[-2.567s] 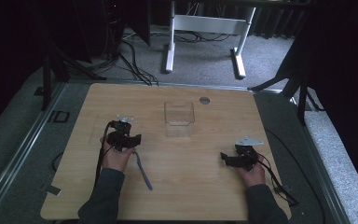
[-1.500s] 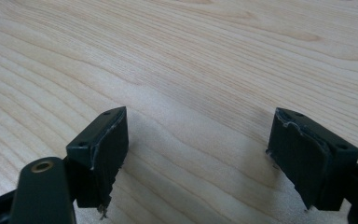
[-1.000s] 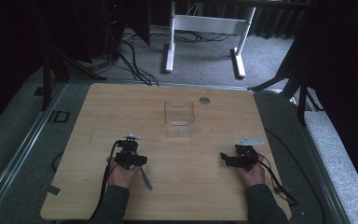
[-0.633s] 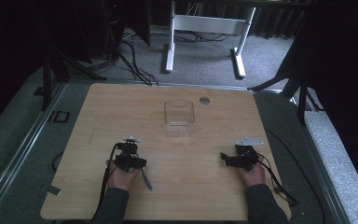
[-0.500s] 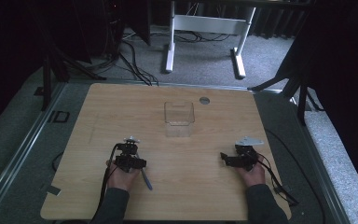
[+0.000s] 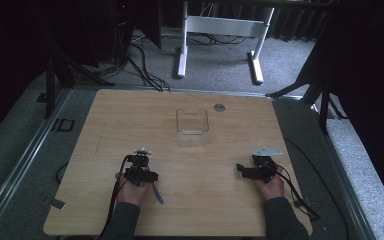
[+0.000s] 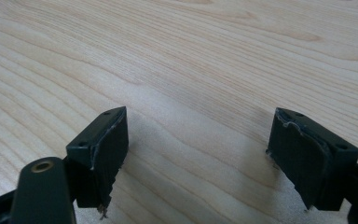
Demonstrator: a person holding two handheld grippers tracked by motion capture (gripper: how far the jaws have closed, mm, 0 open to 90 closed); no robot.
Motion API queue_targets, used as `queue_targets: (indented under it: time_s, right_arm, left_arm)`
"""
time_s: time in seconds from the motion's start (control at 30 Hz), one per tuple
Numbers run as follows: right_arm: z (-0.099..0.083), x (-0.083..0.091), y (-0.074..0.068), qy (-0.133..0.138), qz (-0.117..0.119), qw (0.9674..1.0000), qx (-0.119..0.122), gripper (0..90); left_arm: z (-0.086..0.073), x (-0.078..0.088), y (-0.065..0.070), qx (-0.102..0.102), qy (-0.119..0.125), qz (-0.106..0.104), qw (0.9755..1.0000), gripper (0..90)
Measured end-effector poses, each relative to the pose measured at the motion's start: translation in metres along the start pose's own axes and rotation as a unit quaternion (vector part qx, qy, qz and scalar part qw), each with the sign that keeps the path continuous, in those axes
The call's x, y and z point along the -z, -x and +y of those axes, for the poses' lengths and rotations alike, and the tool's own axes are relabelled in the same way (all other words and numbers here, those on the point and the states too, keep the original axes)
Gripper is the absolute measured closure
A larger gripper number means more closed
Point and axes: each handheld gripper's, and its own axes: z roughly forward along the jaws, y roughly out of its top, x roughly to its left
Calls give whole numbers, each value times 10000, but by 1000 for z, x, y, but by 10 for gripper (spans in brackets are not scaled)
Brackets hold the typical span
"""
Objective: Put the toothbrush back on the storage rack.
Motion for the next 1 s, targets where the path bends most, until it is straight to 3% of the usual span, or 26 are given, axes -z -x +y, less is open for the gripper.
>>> queue_targets:
  time_s: [0.37, 0.6, 0.83, 0.9, 1.0]
  right_arm:
    - [0, 0, 0, -1, -1, 10000, 1, 196]
    - [0, 0, 0, -1, -1, 10000, 2, 196]
    - [0, 0, 0, -2, -2, 10000, 0, 196]
    - [0, 0, 0, -1, -3, 10000, 2, 197]
    - [0, 0, 0, 0, -2, 10000, 0, 196]
  left_arm:
    - [-3, 1, 6, -112, -56, 205, 9997, 567]
    - [-5, 3, 2, 2, -62, 201, 9998, 602]
    - [-6, 4, 3, -97, -135, 272, 9995, 614]
    - [-7, 4, 4, -140, -145, 340, 9992, 638]
    - [-8, 4, 3, -125, -139, 344, 9992, 743]
